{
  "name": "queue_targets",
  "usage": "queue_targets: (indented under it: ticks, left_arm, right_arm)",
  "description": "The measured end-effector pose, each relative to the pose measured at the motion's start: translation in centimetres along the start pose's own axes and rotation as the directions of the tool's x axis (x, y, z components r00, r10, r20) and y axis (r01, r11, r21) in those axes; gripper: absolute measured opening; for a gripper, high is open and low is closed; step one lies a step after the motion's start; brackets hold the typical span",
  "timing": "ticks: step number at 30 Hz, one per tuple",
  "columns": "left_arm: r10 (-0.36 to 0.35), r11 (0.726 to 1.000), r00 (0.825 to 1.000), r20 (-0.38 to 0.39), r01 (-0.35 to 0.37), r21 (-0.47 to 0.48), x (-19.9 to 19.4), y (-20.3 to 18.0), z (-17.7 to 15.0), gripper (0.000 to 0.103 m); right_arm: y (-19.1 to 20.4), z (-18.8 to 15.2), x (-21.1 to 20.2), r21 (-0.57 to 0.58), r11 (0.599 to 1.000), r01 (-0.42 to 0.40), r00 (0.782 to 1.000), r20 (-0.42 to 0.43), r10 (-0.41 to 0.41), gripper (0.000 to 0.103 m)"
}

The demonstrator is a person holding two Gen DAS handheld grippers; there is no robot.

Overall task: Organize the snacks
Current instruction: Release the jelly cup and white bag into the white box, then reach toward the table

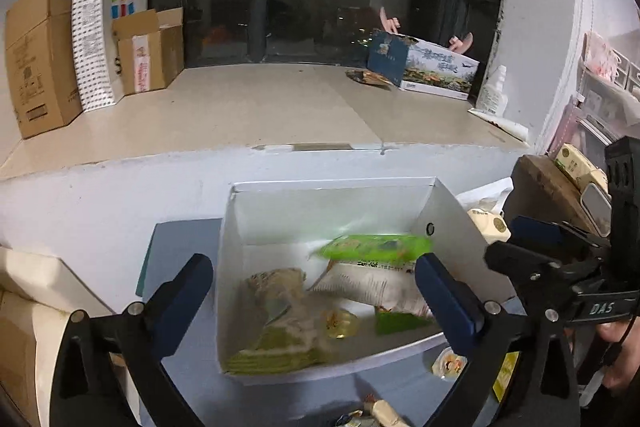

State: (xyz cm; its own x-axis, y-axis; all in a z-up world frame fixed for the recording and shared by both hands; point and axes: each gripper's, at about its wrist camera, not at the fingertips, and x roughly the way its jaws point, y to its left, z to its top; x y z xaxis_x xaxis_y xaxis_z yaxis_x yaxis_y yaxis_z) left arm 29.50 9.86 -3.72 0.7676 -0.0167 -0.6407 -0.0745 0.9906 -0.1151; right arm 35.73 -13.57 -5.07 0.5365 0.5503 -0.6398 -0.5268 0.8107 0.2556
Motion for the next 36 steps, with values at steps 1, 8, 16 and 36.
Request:
queue_targets:
  ticks: [1, 8, 16, 36]
  left_arm:
    - [-0.004, 1.0, 1.0, 0.0, 0.004, -0.006, -0.4, 0.2, -0.2, 0.103]
    - [-0.013, 1.0, 0.999, 0.05, 0.012, 0.026, -4.8, 0.0, -2.4, 0.103]
    - [-0.07, 0.997, 0.993, 0.093, 0.068, 0.02, -10.6, -0.3, -10.4, 0.103]
    - [-0.025, 0.999, 0.998, -0.054, 0.024, -0.024, -10.8, -0.2, -19.9, 0.103]
  right_arm:
    - [0.0, -0.1, -0.3, 0.0, 1.0, -0.001, 1.0, 0.002, 0.001, 0.103]
    - [0.1, -1.8, -4.5, 0.008, 0.999, -0.049, 0.997, 0.056, 0.049, 0.103]
    - [1.8, -11.1, -9.5, -0.044, 0.994, -0.096, 0.994, 0.052, 0.098, 0.103]
    - [-0.9, -15.1, 0.4, -0.024, 0.998, 0.063, 0.987, -0.144, -0.066, 0.103]
